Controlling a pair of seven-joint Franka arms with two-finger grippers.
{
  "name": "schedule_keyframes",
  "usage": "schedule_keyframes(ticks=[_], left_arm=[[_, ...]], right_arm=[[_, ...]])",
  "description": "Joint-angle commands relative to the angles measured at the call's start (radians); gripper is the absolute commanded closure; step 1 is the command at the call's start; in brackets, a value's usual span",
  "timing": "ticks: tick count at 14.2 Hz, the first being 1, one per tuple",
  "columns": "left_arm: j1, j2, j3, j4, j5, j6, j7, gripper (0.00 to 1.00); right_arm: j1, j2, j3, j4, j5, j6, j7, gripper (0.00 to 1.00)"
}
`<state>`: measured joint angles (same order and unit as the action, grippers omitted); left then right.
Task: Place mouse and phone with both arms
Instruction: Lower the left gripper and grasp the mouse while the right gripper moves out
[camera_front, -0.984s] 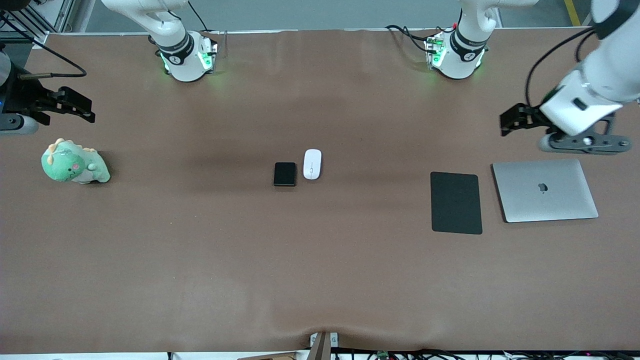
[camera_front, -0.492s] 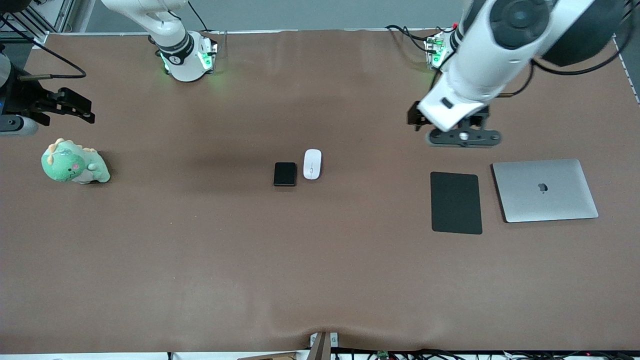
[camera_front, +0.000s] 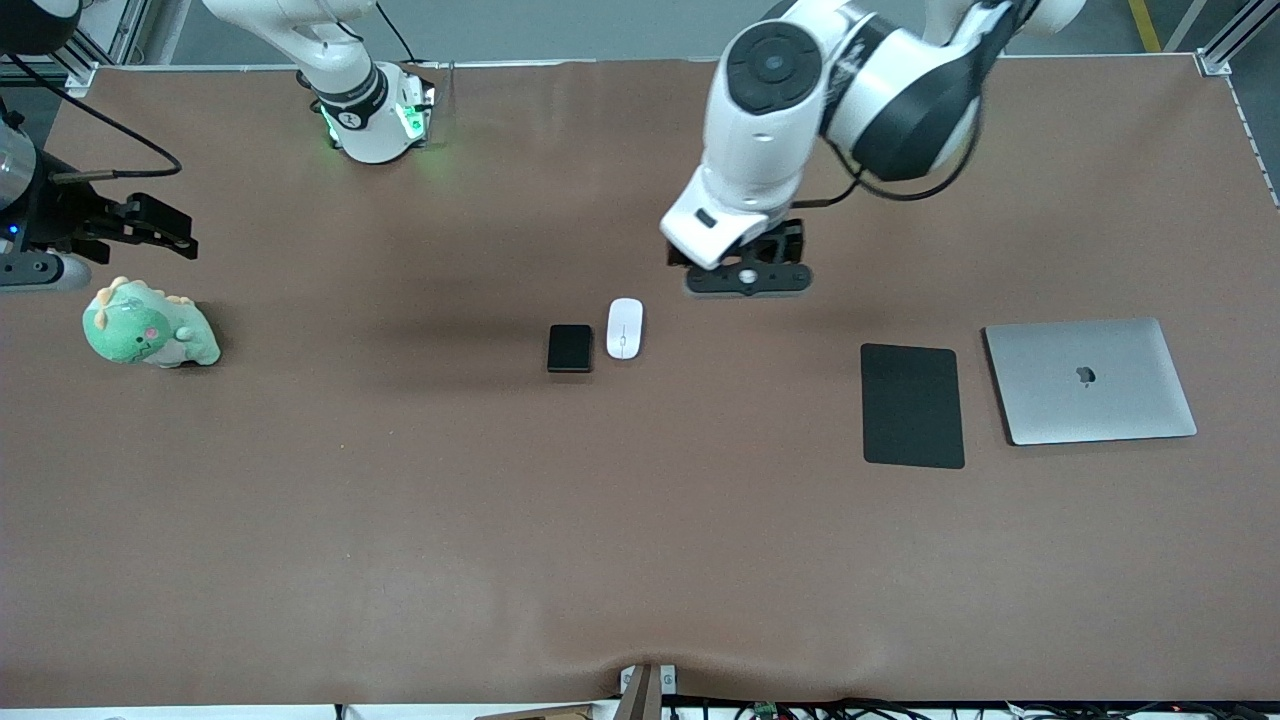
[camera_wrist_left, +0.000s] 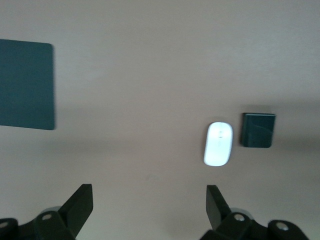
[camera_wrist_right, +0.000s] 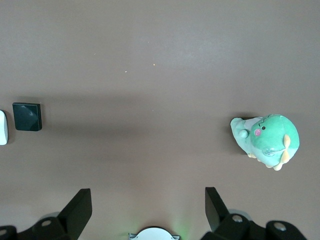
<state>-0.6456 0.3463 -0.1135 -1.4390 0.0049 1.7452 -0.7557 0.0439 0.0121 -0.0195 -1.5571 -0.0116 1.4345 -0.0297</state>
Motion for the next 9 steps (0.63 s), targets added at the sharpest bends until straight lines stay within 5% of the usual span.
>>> schedule_keyframes(ticks=[1, 9], left_arm=[[-0.051, 0.110, 0.011, 0.090, 0.001, 0.039, -0.063, 0.00], [-0.149, 0.310, 0.023, 0.115, 0.038, 0.275, -0.152, 0.00]], right_arm=[[-0.002, 0.023, 0.000, 0.028, -0.004, -0.011, -0.010, 0.00], [-0.007, 0.109, 0.000, 0.025, -0.005, -0.026, -0.010, 0.00]])
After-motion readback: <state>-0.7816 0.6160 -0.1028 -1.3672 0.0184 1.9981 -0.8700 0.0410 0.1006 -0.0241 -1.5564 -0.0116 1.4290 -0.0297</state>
